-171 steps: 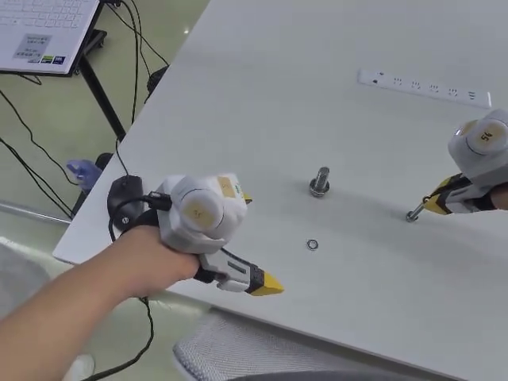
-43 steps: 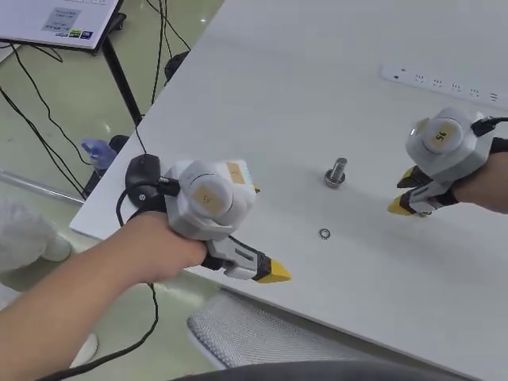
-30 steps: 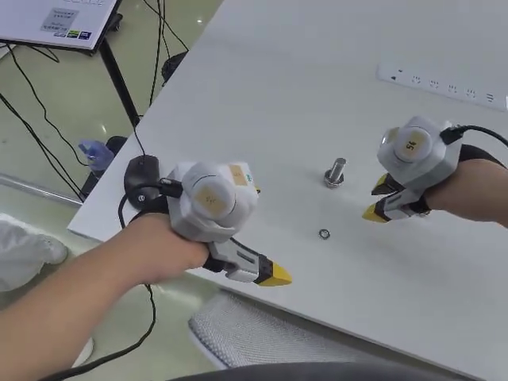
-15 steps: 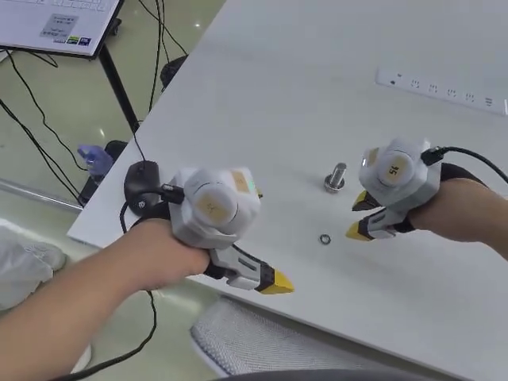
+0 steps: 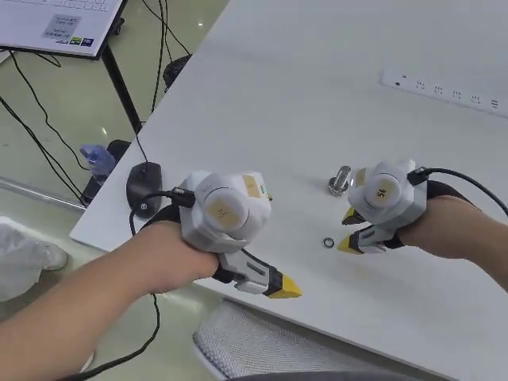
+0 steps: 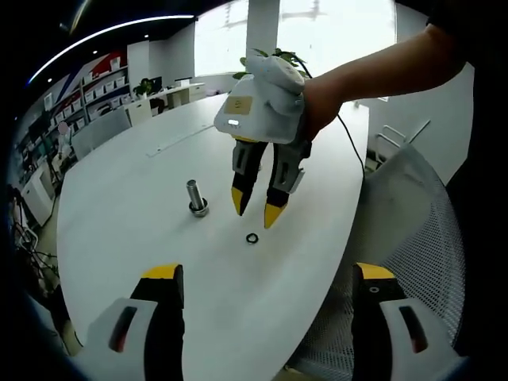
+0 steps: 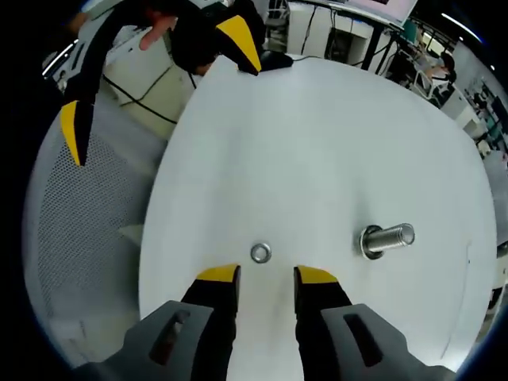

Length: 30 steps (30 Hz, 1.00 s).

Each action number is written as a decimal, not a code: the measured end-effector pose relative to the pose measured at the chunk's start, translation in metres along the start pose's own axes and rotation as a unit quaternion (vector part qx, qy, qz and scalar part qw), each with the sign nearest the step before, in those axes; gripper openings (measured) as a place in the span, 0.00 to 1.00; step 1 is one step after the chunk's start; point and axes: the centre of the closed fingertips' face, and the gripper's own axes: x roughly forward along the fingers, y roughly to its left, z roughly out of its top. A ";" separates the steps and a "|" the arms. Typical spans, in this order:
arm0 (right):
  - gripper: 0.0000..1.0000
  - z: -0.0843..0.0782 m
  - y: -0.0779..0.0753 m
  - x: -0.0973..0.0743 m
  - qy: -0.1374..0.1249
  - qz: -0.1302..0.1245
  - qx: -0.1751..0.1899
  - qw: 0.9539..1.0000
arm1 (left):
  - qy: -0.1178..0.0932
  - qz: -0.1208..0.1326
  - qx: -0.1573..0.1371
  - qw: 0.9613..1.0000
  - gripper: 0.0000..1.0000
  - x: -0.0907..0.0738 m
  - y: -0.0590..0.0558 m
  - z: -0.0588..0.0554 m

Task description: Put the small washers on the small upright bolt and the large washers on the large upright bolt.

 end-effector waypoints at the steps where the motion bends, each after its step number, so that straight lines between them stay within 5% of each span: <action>1: 0.28 0.001 0.000 0.001 -0.001 0.001 0.002 1.000 | -0.001 0.001 0.000 1.000 0.86 0.000 0.000 0.001; 13: 0.26 0.001 0.001 0.021 0.019 0.004 -0.008 1.000 | 0.000 -0.011 0.002 1.000 0.86 0.007 -0.006 0.002; 30: 0.19 -0.002 0.005 0.023 0.025 -0.005 -0.018 1.000 | -0.005 -0.010 -0.003 1.000 0.84 0.009 -0.003 0.001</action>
